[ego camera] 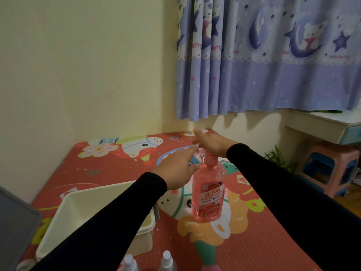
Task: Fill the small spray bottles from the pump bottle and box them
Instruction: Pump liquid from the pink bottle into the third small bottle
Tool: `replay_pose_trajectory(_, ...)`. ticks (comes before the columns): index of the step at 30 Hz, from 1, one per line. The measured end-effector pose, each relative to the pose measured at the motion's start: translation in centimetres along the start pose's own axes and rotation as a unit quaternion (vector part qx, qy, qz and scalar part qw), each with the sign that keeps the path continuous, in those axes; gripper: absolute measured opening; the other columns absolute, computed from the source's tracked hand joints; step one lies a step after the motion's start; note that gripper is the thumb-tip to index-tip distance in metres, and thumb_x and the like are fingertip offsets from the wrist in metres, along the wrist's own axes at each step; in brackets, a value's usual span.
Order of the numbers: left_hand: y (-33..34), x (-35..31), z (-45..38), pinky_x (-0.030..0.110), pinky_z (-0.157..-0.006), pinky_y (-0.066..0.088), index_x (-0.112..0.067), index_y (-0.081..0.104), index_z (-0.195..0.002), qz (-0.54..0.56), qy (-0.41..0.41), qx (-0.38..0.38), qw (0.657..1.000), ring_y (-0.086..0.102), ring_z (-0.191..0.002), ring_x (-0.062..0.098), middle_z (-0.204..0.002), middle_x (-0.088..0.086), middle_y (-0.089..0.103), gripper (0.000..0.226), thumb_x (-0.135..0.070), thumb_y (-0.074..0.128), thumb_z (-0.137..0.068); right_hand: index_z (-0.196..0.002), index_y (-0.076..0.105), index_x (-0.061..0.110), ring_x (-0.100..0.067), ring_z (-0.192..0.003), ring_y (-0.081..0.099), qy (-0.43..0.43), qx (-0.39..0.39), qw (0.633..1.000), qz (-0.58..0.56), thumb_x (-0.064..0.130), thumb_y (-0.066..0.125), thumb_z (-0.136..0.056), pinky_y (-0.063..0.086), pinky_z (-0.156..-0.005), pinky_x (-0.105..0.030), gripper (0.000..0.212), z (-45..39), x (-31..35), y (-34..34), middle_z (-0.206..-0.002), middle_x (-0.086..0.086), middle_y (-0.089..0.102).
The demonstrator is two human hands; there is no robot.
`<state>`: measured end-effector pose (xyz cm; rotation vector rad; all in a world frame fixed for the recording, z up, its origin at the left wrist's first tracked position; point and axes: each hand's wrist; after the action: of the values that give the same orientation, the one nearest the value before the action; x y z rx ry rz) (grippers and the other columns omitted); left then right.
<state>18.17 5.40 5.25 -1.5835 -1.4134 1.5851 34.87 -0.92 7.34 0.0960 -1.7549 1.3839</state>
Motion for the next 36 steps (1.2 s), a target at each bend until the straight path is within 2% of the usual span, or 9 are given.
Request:
replay_pose_trajectory(6,-0.8,-0.2,0.0,0.028,-0.098,0.033,-0.025,0.023,-0.151,0.002,0.008,0.002,1.000,0.041,-0.132,0.022,-0.149,0.005,0.039,0.055,-0.037,0.044,-0.101,-0.125,0.061,0.024,-0.022,-0.127,0.049,0.006,-0.003,1.000,0.028,0.070,0.014,-0.091,0.032,-0.113,-0.043,0.074,0.1,0.7,-0.9,-0.137,-0.005,0.054)
replay_pose_trajectory(9,-1.3,-0.5,-0.1,0.025,-0.093,0.032,-0.022,0.026,-0.149,0.007,0.013,-0.010,1.000,0.043,-0.129,0.022,-0.147,0.005,0.041,0.053,-0.036,0.044,-0.101,-0.127,0.060,0.030,-0.023,-0.127,0.049,0.012,-0.013,0.999,0.051,0.081,0.008,-0.078,0.033,-0.112,-0.046,0.088,0.0,1.1,-1.5,-0.138,-0.004,0.054)
replay_pose_trajectory(11,-1.0,-0.3,-0.1,0.024,-0.092,0.031,-0.023,0.025,-0.149,0.009,0.013,-0.007,1.000,0.042,-0.129,0.023,-0.147,0.005,0.041,0.053,-0.037,0.044,-0.101,-0.123,0.062,0.030,-0.021,-0.125,0.050,0.007,-0.014,0.999,0.044,0.077,0.010,-0.084,0.032,-0.113,-0.044,0.080,-0.1,0.9,-1.2,-0.135,-0.002,0.056)
replay_pose_trajectory(15,0.1,0.3,-0.2,0.025,-0.091,0.033,-0.026,0.026,-0.149,0.002,0.000,0.007,1.000,0.046,-0.125,0.021,-0.147,0.005,0.041,0.053,-0.039,0.044,-0.101,-0.122,0.063,0.019,-0.018,-0.115,0.053,-0.002,0.000,1.000,0.006,0.062,0.017,-0.097,0.034,-0.111,-0.038,0.068,0.1,0.3,-0.1,-0.129,-0.005,0.058)
replay_pose_trajectory(20,-0.5,0.0,-0.2,0.027,-0.095,0.034,-0.025,0.026,-0.149,0.001,0.006,0.008,1.000,0.043,-0.129,0.023,-0.146,0.006,0.041,0.053,-0.037,0.044,-0.101,-0.124,0.062,0.021,-0.020,-0.125,0.050,-0.006,0.002,0.999,0.033,0.064,0.015,-0.095,0.031,-0.114,-0.042,0.070,0.3,0.7,-0.7,-0.136,-0.006,0.056)
replay_pose_trajectory(24,-1.3,-0.4,-0.3,0.030,-0.102,0.032,-0.024,0.022,-0.151,-0.003,0.010,-0.007,1.000,0.038,-0.134,0.022,-0.151,0.005,0.036,0.056,-0.038,0.043,-0.101,-0.127,0.060,0.027,-0.025,-0.127,0.049,0.000,-0.022,0.997,0.070,0.075,0.007,-0.087,0.034,-0.111,-0.046,0.082,0.2,1.2,-1.5,-0.137,-0.007,0.055)
replay_pose_trajectory(29,-0.4,-0.2,-0.2,0.031,-0.099,0.038,-0.024,0.031,-0.146,0.010,0.014,-0.008,1.000,0.045,-0.127,0.021,-0.144,0.002,0.045,0.049,-0.036,0.045,-0.100,-0.120,0.064,0.021,-0.020,-0.121,0.052,-0.001,-0.012,1.000,0.008,0.065,0.016,-0.095,0.034,-0.111,-0.040,0.070,0.1,0.4,-0.3,-0.132,-0.007,0.058)
replay_pose_trajectory(33,-0.3,-0.1,-0.2,0.037,-0.098,0.042,-0.026,0.034,-0.144,0.009,0.007,-0.003,1.000,0.050,-0.120,0.021,-0.139,0.001,0.050,0.046,-0.036,0.045,-0.100,-0.120,0.064,0.021,-0.020,-0.124,0.052,0.006,-0.008,1.000,0.011,0.068,0.017,-0.093,0.034,-0.112,-0.041,0.072,0.0,0.2,-0.1,-0.135,-0.006,0.057)
replay_pose_trajectory(36,-0.8,-0.2,-0.2,0.028,-0.099,0.037,-0.024,0.033,-0.144,0.011,0.011,0.000,1.000,0.046,-0.125,0.022,-0.143,0.004,0.045,0.046,-0.036,0.045,-0.100,-0.123,0.062,0.024,-0.022,-0.126,0.050,0.006,-0.019,0.999,0.038,0.076,0.011,-0.086,0.032,-0.113,-0.043,0.083,0.4,1.0,-0.8,-0.136,-0.006,0.057)
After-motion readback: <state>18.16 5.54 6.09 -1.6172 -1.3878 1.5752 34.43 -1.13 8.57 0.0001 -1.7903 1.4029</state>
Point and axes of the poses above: each hand's wrist, its own z-axis away from the middle knuckle, its own y-axis out of the palm, x = y × z
